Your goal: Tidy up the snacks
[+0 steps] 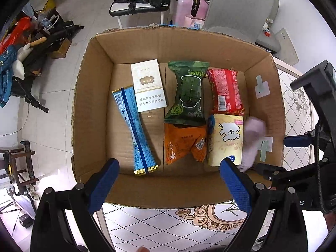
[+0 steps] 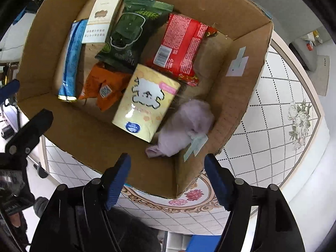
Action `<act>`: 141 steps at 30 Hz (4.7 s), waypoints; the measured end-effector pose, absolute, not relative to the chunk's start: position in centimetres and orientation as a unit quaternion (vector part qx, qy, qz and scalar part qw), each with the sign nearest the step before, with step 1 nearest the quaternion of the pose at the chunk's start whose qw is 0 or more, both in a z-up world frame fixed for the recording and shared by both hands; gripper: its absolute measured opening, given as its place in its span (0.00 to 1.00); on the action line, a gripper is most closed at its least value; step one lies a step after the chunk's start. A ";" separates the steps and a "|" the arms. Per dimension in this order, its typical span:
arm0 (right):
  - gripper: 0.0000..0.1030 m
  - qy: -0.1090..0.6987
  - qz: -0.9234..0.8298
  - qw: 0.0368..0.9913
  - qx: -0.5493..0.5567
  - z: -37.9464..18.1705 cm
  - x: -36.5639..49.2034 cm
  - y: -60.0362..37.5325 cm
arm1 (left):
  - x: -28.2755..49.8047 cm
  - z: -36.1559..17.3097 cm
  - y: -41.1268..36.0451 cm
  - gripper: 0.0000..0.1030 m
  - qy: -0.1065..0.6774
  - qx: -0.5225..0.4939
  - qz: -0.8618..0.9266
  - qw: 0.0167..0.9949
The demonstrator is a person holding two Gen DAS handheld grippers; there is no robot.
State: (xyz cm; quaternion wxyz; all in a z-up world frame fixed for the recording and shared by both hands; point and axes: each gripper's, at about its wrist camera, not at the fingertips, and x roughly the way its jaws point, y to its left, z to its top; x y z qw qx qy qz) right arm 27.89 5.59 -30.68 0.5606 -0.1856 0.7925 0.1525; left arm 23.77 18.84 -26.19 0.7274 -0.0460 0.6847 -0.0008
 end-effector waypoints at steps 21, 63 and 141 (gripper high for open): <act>0.95 0.688 0.068 0.723 -0.020 -22.2 22.6 0.7 | 20.3 -19.6 18.9 1.00 0.628 -0.040 0.030 0.777; 0.95 0.486 0.045 0.873 -0.012 4.9 2.7 -4.4 | 3.4 2.1 15.1 1.00 0.500 -0.026 0.049 0.864; 0.95 0.482 0.005 0.876 -0.008 4.7 2.0 -5.0 | 3.1 2.1 15.2 1.00 0.500 -0.026 0.039 0.865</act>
